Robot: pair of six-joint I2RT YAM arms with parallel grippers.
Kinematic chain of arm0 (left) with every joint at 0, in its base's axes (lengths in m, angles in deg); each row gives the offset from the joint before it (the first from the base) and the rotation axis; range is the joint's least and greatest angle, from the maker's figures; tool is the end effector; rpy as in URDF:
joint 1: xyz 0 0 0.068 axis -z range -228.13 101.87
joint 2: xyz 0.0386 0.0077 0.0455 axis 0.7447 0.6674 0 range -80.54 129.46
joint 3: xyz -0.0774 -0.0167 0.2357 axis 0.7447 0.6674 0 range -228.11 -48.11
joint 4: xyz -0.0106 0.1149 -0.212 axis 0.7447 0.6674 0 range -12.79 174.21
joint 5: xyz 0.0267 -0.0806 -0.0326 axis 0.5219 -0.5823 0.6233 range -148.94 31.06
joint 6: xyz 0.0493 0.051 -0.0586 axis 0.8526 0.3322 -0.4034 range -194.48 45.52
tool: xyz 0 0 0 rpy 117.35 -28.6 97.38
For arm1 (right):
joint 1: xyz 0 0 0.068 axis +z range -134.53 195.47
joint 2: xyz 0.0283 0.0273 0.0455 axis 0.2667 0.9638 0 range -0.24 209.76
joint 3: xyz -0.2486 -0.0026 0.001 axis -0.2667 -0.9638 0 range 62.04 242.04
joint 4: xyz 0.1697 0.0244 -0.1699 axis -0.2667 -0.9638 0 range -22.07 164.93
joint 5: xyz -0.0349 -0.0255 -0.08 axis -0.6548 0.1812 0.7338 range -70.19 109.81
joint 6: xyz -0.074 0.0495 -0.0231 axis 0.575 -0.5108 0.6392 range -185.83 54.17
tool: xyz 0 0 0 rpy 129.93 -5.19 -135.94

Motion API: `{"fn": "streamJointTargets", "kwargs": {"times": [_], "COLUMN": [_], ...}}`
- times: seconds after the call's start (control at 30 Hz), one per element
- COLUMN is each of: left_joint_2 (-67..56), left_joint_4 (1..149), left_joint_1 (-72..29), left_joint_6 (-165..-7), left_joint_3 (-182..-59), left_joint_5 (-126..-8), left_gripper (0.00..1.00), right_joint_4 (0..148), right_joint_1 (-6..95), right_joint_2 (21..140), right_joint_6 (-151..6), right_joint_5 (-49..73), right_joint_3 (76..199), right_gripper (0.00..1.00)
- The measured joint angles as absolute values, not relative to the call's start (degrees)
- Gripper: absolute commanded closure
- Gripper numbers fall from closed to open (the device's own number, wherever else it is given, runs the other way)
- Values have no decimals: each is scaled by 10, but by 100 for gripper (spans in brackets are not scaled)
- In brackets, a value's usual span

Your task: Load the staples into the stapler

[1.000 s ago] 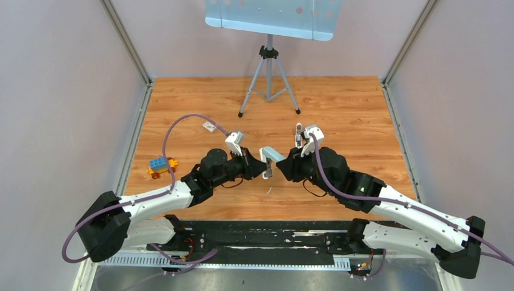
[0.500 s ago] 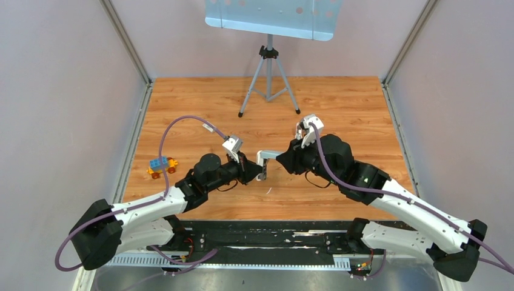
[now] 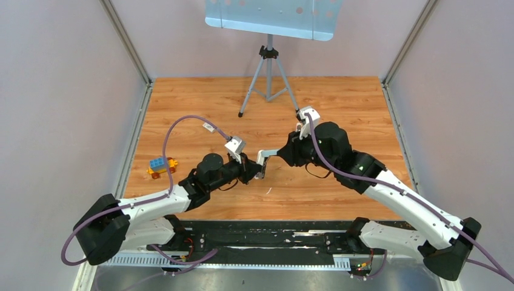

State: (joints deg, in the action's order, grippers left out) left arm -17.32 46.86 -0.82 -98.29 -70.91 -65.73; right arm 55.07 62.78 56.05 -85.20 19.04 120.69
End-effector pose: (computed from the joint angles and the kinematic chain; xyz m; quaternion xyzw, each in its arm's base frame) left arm 0.1793 -0.2089 0.2005 0.1931 0.7413 -0.4098 0.4952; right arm 0.1739 0.1900 0.3343 -0.1985 0.7816 0.3295 0.4910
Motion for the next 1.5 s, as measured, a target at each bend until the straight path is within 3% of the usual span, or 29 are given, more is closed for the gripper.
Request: {"fn": "streamJointTargets", "kwargs": {"times": [0.13, 0.27, 0.37, 0.7, 1.03, 1.37, 1.5], "left_joint_2": [-168, -157, -147, -139, -170, -204, -208], "left_joint_4": [475, 520, 543, 545, 540, 539, 539], "left_joint_1": [-9, -11, -11, -11, -11, -11, -11], "left_joint_6": [-1003, -1047, -1086, -1185, -1226, -1239, -1240], "left_joint_3": [-711, -714, -715, -741, -741, -741, -741], "left_joint_5": [-650, -644, -639, -636, -632, -630, -631], "left_gripper": [100, 100, 100, 100, 100, 100, 100], "right_joint_4": [551, 559, 585, 645, 706, 742, 757], "right_joint_1": [626, 612, 608, 617, 699, 730, 736], "right_joint_2": [566, 543, 505, 467, 560, 643, 674], "right_joint_6": [-852, -860, -875, -956, -978, -975, -973], "right_joint_5": [190, 226, 236, 255, 309, 355, 362], "right_joint_3": [1207, 1206, 1187, 1082, 1084, 1113, 1135], "right_gripper": [46, 32, 27, 33, 25, 42, 57]}}
